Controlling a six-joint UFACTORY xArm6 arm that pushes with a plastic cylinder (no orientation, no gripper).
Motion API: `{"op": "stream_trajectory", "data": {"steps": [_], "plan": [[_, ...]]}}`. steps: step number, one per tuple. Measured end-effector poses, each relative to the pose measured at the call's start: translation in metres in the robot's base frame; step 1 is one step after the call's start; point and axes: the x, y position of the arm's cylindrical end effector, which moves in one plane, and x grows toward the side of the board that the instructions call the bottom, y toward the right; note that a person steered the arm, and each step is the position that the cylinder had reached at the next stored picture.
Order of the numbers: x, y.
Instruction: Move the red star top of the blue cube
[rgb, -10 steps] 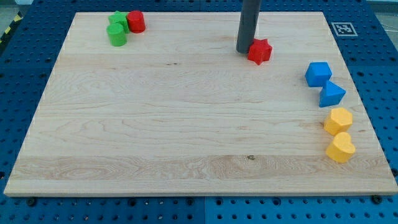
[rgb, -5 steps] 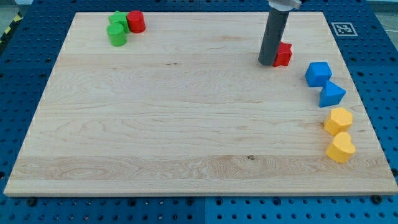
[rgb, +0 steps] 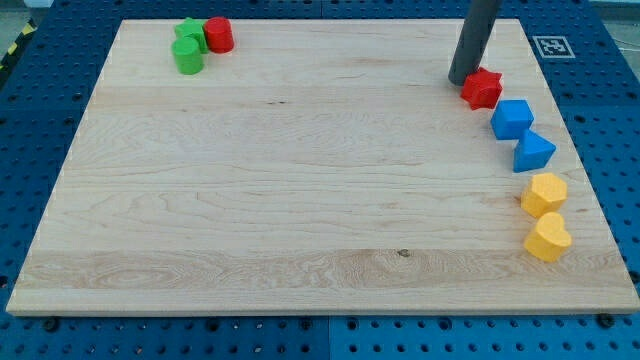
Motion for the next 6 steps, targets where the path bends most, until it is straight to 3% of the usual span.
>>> {"op": "stream_trajectory", "data": {"steps": [1,2,4,6], "plan": [[0.005,-0.048],[0.036,-0.055],[0.020,-0.003],[0.005,0.001]]}}
